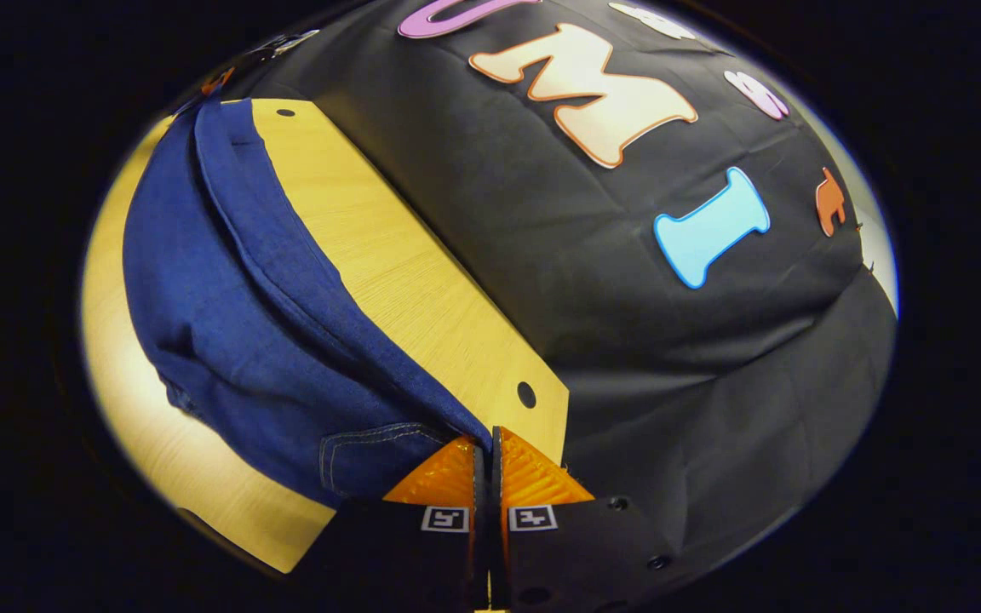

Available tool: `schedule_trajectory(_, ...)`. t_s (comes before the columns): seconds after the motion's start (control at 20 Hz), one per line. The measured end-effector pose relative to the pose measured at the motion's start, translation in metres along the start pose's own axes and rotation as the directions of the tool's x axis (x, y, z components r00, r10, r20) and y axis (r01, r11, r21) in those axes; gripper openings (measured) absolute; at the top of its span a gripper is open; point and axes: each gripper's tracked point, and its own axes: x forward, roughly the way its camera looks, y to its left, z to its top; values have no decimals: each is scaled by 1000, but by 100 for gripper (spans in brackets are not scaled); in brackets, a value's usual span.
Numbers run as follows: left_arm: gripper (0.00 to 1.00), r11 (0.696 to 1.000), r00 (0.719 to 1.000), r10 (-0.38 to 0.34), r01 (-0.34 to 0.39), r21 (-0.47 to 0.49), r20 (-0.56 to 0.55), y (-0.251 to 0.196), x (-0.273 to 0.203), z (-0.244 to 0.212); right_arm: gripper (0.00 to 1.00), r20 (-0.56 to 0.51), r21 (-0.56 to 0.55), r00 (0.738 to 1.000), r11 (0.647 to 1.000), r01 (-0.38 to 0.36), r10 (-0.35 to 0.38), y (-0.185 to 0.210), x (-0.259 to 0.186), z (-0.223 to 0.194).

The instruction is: Grasp the waist and the cuffs of the jeans and fold them to make the two legs overlap; first hold the waist and fold one-third of the jeans toward the cuffs, then hold the cuffs and fold the remaining one-third in the same direction to finish folding.

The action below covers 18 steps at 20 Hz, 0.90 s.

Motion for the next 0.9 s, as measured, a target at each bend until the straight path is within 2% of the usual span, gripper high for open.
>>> schedule_trajectory(0.15, 0, 999, 999, -48, 47, -21, -23, 7, 40, 9, 2, -53, 36, 997, 998, -53, 55, 14, 31, 2)
schedule_trajectory(0.2, 0, 998, 999, -50, 50, -37, -11, 8, 49, 17, 4, -68, 56, 996, 997, -55, 59, 15, 42, 5)
schedule_trajectory(0.25, 0, 998, 1000, -23, 24, -61, 18, 13, 56, 29, 6, -81, 77, 996, 996, -37, 43, 14, 52, 2)
schedule_trajectory(0.35, 0, 990, 992, 56, -40, -135, 112, 30, 63, 52, 43, -106, 46, 991, 995, 84, -79, -3, 60, -1)
schedule_trajectory(0.45, 67, 972, 971, 166, -132, -194, 171, 55, 62, 60, 81, -97, 50, 985, 988, 148, -143, -13, 57, 0)
schedule_trajectory(0.5, 100, 963, 961, 196, -150, -224, 198, 64, 63, 64, 100, -88, 75, 984, 984, 165, -158, -18, 55, 1)
schedule_trajectory(0.55, 100, 953, 953, 218, -162, -258, 208, 62, 52, 61, 100, -87, 100, 979, 977, 190, -182, -27, 50, -3)
schedule_trajectory(0.6, 94, 945, 950, 222, -155, -287, 219, 65, 53, 68, 100, -94, 133, 973, 966, 220, -209, -36, 44, -9)
schedule_trajectory(0.7, 94, 925, 938, 248, -154, -347, 242, 72, 42, 69, 100, -128, 231, 967, 942, 243, -219, -46, 37, -28)
schedule_trajectory(0.8, 94, 893, 917, 277, -135, -429, 287, 81, 31, 74, 99, -177, 374, 965, 894, 246, -191, -53, 28, -54)
schedule_trajectory(0.9, 94, 872, 905, 266, -79, -483, 331, 85, 20, 78, 99, -236, 513, 961, 822, 247, -142, -52, 18, -89)
